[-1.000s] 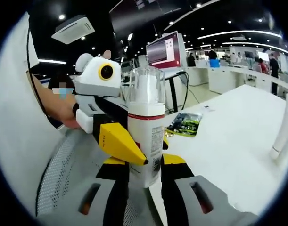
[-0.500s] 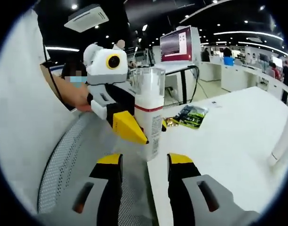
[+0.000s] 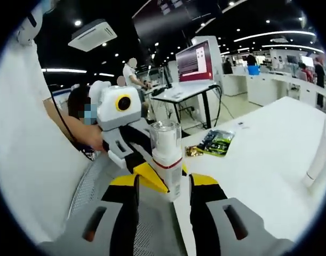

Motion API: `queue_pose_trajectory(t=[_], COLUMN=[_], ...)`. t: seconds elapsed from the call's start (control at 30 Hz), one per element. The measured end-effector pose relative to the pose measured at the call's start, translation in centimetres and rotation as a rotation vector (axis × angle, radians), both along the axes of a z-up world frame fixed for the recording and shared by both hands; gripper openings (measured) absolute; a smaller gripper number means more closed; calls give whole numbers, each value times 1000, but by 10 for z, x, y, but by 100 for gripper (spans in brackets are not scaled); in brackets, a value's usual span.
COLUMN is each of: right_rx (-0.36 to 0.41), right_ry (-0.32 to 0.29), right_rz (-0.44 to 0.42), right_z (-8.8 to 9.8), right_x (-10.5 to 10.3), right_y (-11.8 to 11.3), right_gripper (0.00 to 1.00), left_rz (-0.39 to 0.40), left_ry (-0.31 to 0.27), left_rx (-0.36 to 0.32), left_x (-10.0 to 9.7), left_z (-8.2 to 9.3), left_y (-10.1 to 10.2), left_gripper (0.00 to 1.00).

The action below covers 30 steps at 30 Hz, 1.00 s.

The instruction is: Arrange the skincare products in the storage area until every visible bottle or jar stands upright without overlapping.

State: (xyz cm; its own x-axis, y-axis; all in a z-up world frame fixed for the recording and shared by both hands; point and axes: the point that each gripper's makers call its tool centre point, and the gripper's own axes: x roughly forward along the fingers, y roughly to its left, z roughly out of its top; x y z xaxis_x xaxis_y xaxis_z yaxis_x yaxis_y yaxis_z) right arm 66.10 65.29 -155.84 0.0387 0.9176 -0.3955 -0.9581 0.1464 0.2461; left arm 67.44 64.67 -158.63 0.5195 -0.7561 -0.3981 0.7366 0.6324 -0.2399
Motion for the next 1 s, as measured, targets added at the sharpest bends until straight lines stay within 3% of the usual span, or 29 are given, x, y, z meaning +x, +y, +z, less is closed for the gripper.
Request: queue_pose_trajectory(t=[0.17, 0.27, 0.47, 0.53, 0.63, 0.7, 0.73, 1.0], right_rx=[-6, -37, 12, 48, 68, 77, 81, 71], right_ry=[31, 30, 42, 56, 52, 44, 43, 36], right_rz=[-21, -31, -86, -120, -144, -159, -163, -152], right_z=[9, 11, 27, 32, 36, 36, 36, 30], right_x=[-6, -8, -2, 2, 4, 4, 4, 6], right_y=[0, -1, 3, 8, 14, 21, 23, 41], right_gripper=[34, 34, 35, 35, 35, 34, 34, 33], left_rz=[-18, -3, 13, 1, 0, -28, -36, -62], left_ry=[32, 65, 89, 68, 60, 16, 10, -32], left_rx=[-58, -144, -197, -126, -104, -1, 12, -6], left_x=[-2, 0, 2, 2, 1, 2, 2, 5], left_z=[4, 13, 22, 19, 19, 11, 10, 10], left_y=[-2, -1, 7, 14, 20, 30, 31, 40], left_gripper=[21, 21, 21, 21, 21, 21, 21, 21])
